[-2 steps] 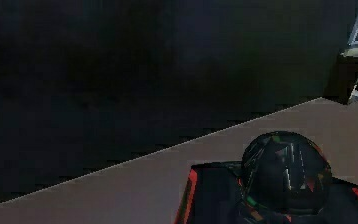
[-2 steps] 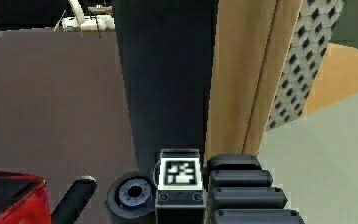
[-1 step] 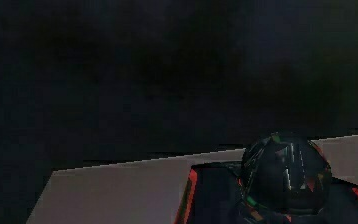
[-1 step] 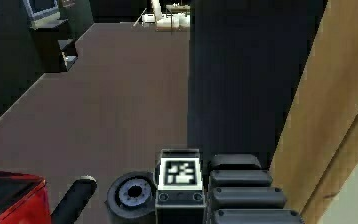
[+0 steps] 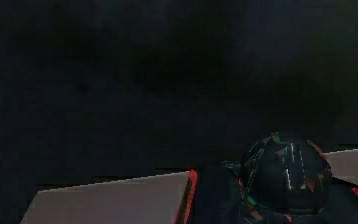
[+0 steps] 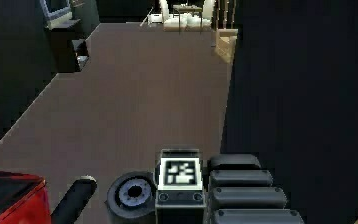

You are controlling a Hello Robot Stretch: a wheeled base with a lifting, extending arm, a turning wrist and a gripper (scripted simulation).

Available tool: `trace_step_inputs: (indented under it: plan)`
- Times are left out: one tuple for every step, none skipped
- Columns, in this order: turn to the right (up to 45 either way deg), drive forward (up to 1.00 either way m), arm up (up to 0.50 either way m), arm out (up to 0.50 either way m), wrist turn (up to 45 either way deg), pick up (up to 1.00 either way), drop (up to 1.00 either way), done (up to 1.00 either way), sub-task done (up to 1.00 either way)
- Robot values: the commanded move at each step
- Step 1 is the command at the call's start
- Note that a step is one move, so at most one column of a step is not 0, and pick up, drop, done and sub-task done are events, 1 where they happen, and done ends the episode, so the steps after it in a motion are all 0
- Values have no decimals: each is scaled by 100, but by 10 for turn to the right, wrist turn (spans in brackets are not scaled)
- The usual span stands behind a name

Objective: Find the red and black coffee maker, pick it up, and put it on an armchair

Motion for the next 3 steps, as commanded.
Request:
trace_step_inputs:
  plan:
    - [450,0,0,0,0,0,0,0,0]
    - [330,0,0,0,0,0,0,0,0]
    - [0,100,0,0,0,0,0,0,0]
